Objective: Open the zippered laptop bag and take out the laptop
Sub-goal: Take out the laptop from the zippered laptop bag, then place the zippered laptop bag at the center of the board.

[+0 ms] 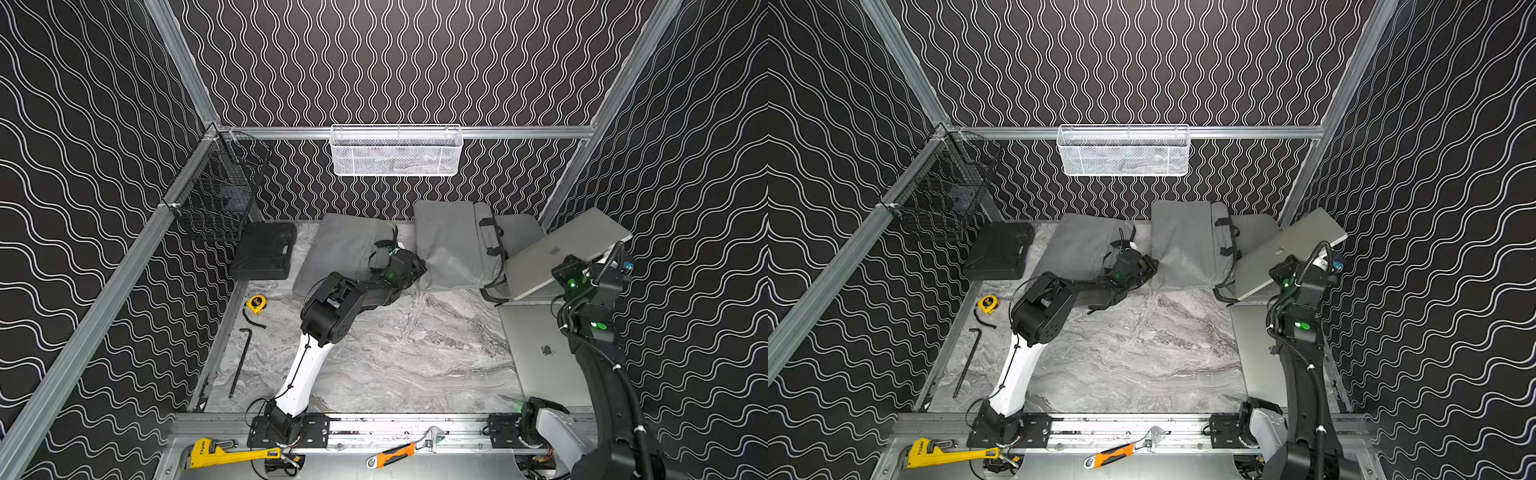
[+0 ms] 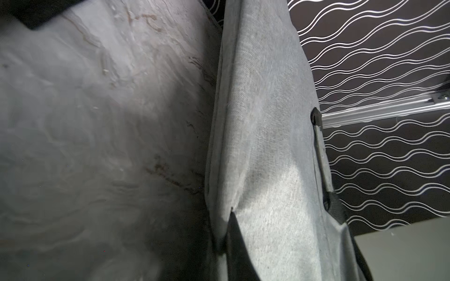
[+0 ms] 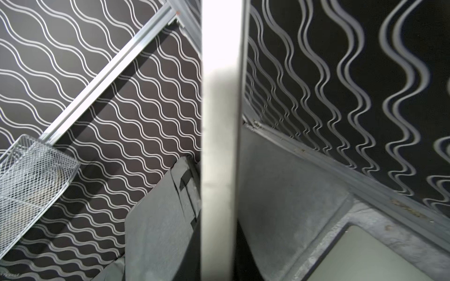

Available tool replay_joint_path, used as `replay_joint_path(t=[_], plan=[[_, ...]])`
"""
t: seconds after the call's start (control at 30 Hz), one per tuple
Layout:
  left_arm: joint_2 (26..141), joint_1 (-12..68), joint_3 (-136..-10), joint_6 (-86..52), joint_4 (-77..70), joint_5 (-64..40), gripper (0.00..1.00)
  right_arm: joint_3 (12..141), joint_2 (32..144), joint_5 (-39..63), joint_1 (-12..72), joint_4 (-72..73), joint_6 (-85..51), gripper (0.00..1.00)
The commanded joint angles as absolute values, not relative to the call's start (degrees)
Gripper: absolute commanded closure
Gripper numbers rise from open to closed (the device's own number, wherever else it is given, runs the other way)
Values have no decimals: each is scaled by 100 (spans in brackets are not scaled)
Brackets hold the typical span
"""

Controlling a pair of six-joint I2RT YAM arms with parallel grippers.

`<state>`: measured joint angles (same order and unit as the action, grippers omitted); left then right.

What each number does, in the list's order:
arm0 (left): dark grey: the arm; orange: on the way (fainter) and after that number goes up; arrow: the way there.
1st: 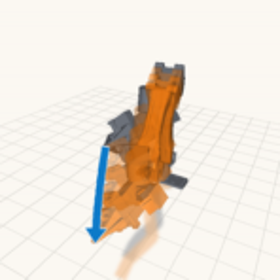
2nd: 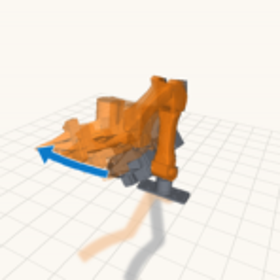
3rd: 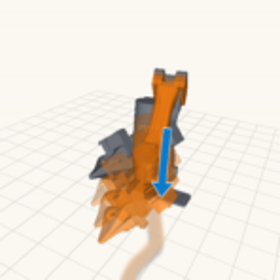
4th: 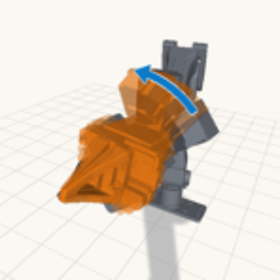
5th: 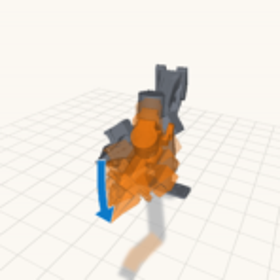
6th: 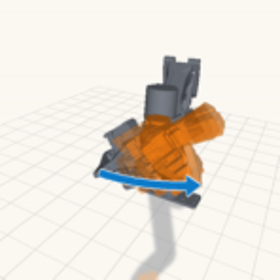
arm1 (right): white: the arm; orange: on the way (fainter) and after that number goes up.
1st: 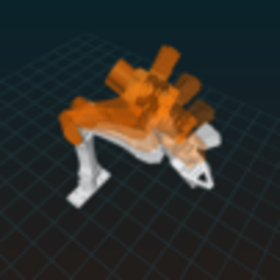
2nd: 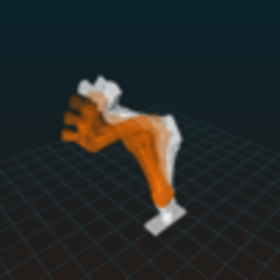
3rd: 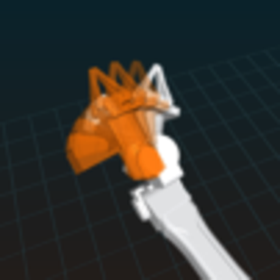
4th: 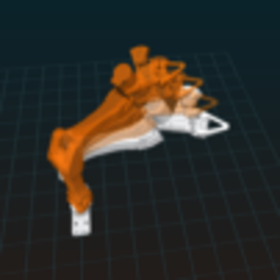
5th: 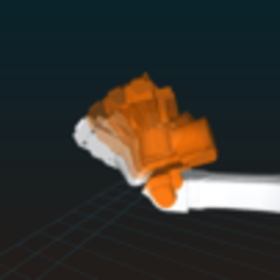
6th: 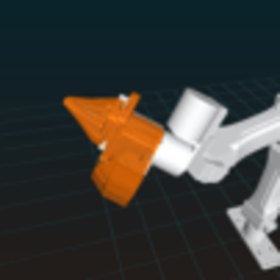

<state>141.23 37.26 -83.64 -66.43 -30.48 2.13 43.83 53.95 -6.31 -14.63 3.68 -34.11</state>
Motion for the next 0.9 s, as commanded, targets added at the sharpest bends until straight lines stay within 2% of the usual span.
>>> replay_joint_path(t=[0.0,0.17,0.2,0.3,0.33,0.43,0.5,0.53,0.67,0.87], plan=[[14038,3774,-8430,-6750,-3074,543,100,4543,5362,-601,-1459,847,-3423,100],[13923,3855,-8436,-6685,-2947,637,100,4565,5178,-269,-1459,665,-3466,100],[13906,3855,-8456,-6671,-2924,617,94,4608,5147,-159,-1459,580,-3465,100],[13825,3859,-8347,-6698,-3113,557,63,4646,5102,474,-1459,461,-3575,100],[13772,3851,-8282,-6667,-3261,470,56,4649,5092,749,-1459,436,-3580,100],[13442,3826,-8175,-6195,-3306,192,45,4832,5145,1526,-1457,17,-3390,100],[13204,3823,-8165,-5775,-3074,15,26,5000,5209,1943,-1459,-376,-3161,100],[13071,3830,-8142,-5577,-2951,-67,21,5094,5253,2185,-1459,-583,-3027,100],[12567,3743,-7751,-5021,-2856,-486,16,5244,5330,2976,-1459,-1124,-2657,100],[11783,3416,-7044,-4533,-2742,-1214,13,4965,5416,3893,-1459,-1117,-2607,100]])
